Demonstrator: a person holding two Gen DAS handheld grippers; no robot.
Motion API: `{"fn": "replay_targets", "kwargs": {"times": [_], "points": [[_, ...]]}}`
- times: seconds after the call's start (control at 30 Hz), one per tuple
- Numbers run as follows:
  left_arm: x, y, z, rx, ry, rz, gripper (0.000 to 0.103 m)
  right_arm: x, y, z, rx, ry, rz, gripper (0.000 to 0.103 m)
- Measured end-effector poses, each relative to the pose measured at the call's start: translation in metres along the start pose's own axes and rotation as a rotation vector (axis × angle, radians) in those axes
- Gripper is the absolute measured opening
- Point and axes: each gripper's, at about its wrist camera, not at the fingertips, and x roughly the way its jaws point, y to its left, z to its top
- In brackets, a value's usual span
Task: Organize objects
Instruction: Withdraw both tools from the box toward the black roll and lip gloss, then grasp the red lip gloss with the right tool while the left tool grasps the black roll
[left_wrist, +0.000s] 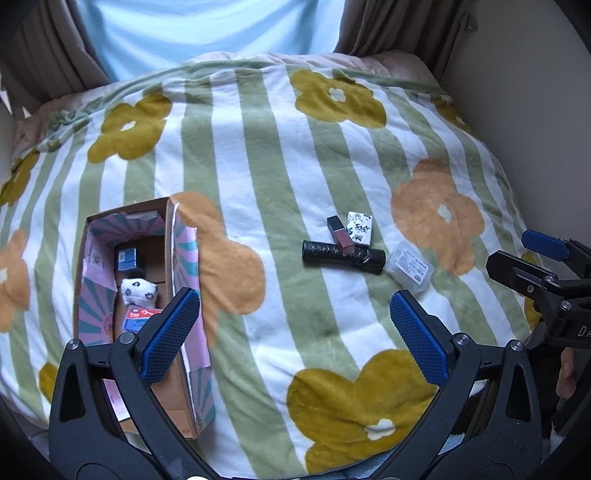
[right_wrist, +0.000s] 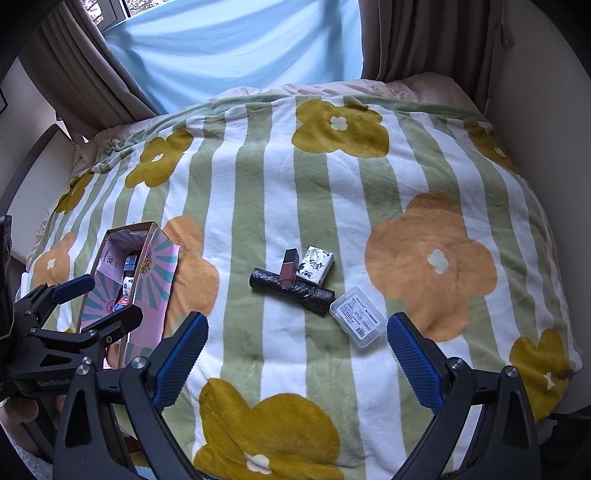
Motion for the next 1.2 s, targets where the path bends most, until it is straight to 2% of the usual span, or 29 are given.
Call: {"fn": "replay_targets", "kwargs": {"times": [0.33,0.57,0.77,0.97,1.07,1.2], "points": [[0.047,-0.015,0.012,0.008,0.065,-0.012,0.103,0.036,-0.024,0.006,0.012,0.058,0.015,0.097],[0.089,-0.021,0.015,0.002,0.117,-0.008,0.103,0.072,-0.034,0.037,-0.029,0.070,0.034,0.097],[0.126,-0.031,0.016,0.014,0.156,-0.009,0.103,0.117,-0.035,0.070,-0.082,0.097,0.055,0.097],[0.161,-0.041,0.016,0.026,0.184,-0.013,0.103,0.178,-0.025,0.090,-0.146,0.170,0.079,0.096],[0.182,-0.043,0.015,0.029,0.200,-0.013,0.103,0.208,-0.017,0.093,-0.175,0.229,0.112,0.089],[0.211,-0.046,0.013,0.021,0.218,-0.037,0.103,0.248,-0.009,0.092,-0.209,0.332,0.163,0.072]]}}
